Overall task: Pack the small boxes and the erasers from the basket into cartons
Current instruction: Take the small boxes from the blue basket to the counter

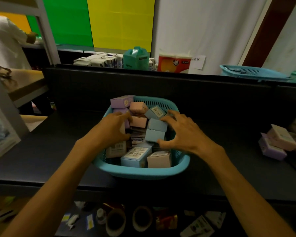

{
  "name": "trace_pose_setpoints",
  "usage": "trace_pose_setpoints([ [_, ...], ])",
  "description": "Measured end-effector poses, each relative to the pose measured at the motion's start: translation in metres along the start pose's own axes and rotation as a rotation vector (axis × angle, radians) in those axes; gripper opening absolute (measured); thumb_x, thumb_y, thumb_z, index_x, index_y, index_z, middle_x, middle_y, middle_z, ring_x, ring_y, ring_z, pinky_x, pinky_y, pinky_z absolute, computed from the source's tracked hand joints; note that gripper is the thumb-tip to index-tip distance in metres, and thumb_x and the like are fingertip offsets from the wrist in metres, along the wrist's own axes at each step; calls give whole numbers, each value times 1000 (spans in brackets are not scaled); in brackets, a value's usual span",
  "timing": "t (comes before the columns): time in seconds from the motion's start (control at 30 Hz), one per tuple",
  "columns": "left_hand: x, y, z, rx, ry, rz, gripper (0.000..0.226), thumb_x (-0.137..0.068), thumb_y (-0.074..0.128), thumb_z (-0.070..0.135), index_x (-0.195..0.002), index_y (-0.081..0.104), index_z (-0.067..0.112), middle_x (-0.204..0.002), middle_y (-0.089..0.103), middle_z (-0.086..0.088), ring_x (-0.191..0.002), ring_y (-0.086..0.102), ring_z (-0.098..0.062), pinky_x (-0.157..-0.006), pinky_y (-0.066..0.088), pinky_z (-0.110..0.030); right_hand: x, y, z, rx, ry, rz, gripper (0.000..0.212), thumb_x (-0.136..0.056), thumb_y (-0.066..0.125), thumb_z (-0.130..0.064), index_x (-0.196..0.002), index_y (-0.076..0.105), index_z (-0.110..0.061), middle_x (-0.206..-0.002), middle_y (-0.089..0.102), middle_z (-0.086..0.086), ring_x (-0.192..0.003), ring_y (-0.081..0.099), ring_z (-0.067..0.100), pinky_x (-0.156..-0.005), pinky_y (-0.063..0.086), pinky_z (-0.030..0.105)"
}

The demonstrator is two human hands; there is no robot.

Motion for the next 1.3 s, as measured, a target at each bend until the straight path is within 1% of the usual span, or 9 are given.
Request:
trace_pose_setpoints([
  [0.13,3,-4,-2,60,6,40,44,-78,71,30,-116,49,33,-121,49,5,-95,42,-8,-76,47,-28,-3,6,2,27,-23,-62,98,-70,63,-70,-148,15,-34,-159,6,1,-142,16,23,-115,16,42],
  [0.27,8,-5,-6,134,11,-52,62,-72,77,29,-124,43,35,-116,44,11,-97,43,-7,-71,46,-20,-6,11,2,38,-43,-107,103,-68,65,-69,-149,10,-35,-160,1,2,-145,9,23,-116,13,42],
  [0.43,20,-8,-8,177,12,-231,78,-67,81,23,-124,34,45,-97,41,20,-82,49,-2,-57,45,-16,-6,4,-8,25,-57,-25,94,-71,65,-62,-147,18,-32,-155,21,-2,-136,27,20,-109,28,42],
  [0.57,24,-3,-11,179,-21,-334,88,-64,82,19,-127,28,48,-100,47,15,-91,55,-9,-68,55,-26,-6,7,-14,44,-37,-16,93,-71,66,-60,-146,19,-31,-147,32,-2,-132,31,19,-106,31,42],
  [0.73,25,6,-8,50,26,-375,90,-58,85,28,-126,30,48,-125,45,11,-112,50,-15,-87,52,-35,-12,9,-16,62,5,-4,91,-73,71,-52,-146,21,-30,-147,34,-2,-134,29,20,-105,32,43],
  [0.87,29,7,-1,-81,89,-336,83,-65,82,29,-132,34,40,-135,36,10,-120,43,-18,-91,46,-32,-12,8,-15,2,42,35,86,-75,71,-51,-145,25,-28,-145,38,-1,-132,31,19,-104,34,41],
  [1.0,32,3,-1,-34,125,-279,73,-65,82,28,-122,38,42,-129,39,10,-111,45,-13,-84,49,-28,-11,6,-13,-42,73,72,86,-72,74,-49,-142,29,-27,-143,39,2,-132,33,20,-106,34,42],
  [1.2,32,-12,-5,15,131,-108,76,-66,81,24,-123,34,47,-127,42,7,-110,48,-20,-82,54,-36,-6,-2,-12,-104,20,183,82,-66,78,-46,-135,38,-26,-134,41,0,-118,41,16,-99,39,34],
  [1.3,33,-13,-4,12,150,-74,78,-67,80,25,-124,33,47,-128,41,6,-110,49,-21,-84,53,-38,-7,0,-11,-126,11,155,80,-65,79,-46,-131,37,-30,-127,49,-1,-111,46,16,-95,45,38],
])
Point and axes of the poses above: each hand's wrist, its own x-axis away from the middle knuckle, its own y-axis out of the palm, z = x × y, the point moved 7 cm from there along -x, towards the middle knuckle
